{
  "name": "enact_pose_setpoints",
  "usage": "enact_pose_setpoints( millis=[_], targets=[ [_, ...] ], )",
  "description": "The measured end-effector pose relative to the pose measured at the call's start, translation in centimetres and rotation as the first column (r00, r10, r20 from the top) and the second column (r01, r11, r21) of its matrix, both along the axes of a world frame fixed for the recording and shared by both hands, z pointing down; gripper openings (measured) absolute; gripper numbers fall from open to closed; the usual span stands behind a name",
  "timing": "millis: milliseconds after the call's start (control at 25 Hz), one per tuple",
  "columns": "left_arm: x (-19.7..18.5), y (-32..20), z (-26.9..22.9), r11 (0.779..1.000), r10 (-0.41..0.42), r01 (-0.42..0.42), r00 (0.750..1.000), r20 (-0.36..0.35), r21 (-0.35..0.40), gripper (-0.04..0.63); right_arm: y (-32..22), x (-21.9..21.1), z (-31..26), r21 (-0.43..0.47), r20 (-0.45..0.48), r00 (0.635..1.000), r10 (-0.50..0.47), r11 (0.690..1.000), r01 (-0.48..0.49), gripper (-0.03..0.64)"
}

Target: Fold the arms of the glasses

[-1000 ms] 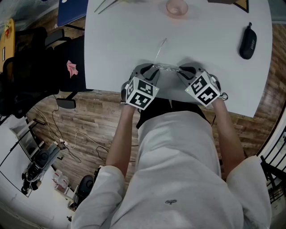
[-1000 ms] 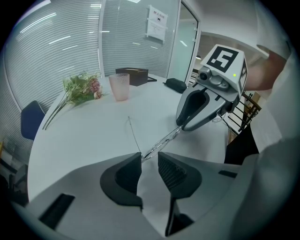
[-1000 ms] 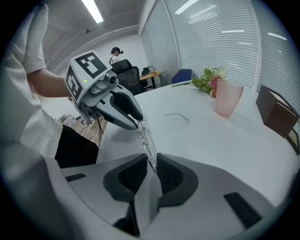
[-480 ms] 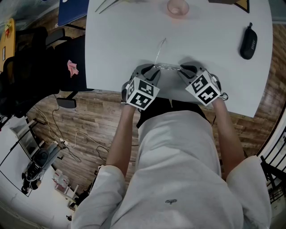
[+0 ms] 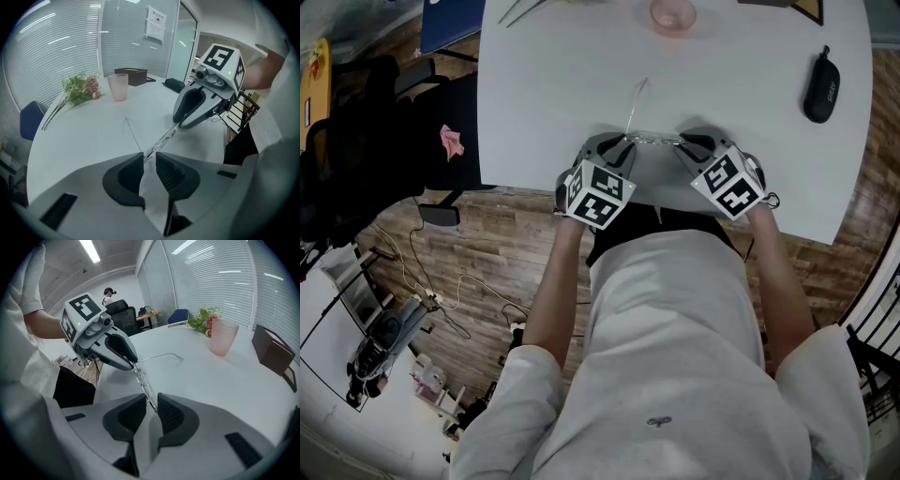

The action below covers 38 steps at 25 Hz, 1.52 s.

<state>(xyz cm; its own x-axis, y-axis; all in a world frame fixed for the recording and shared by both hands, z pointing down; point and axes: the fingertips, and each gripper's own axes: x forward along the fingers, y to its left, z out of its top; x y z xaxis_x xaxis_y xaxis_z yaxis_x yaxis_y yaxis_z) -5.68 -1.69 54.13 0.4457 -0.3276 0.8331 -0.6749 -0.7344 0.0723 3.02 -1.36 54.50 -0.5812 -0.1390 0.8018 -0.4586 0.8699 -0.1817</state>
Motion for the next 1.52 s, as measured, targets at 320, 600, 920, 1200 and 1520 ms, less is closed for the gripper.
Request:
enact_pose_setpoints(
  millis=[320, 600, 920, 1200, 1520],
  targets=[
    [-0.2, -0.2, 0.1, 1.0, -0.003, 0.003, 1.0, 0.006, 0.013, 0.063, 0.0, 0.1, 0.0, 0.003, -0.002, 1.0, 0.002, 1.0, -0.002, 0.08],
    [0.1, -0.3, 0.2, 0.998, 0.047, -0.049, 0.998, 0.045, 0.05, 0.049, -0.3, 0.2, 0.1, 0.01, -0.005, 1.0, 0.003, 1.0, -0.003, 0.078],
    [0.2, -0.1, 0.3, 0.995, 0.09, -0.092, 0.994, 0.063, 0.034, 0.091, -0.3, 0.0, -0.1, 0.014, -0.001, 1.0, -0.007, 1.0, 0.007, 0.079],
    [0.9, 0.4, 0.2, 0.989, 0.149, -0.149, 0.988, 0.028, 0.011, 0.236, -0.2, 0.2, 0.0, 0.019, -0.007, 1.0, -0.012, 1.0, 0.012, 0.066],
    [2.4, -1.1, -0.8, 0.979, 0.2, -0.199, 0.98, -0.016, 0.042, 0.264, -0.3, 0.2, -0.3, 0.023, -0.008, 1.0, -0.024, 0.999, 0.024, 0.064]
  ],
)
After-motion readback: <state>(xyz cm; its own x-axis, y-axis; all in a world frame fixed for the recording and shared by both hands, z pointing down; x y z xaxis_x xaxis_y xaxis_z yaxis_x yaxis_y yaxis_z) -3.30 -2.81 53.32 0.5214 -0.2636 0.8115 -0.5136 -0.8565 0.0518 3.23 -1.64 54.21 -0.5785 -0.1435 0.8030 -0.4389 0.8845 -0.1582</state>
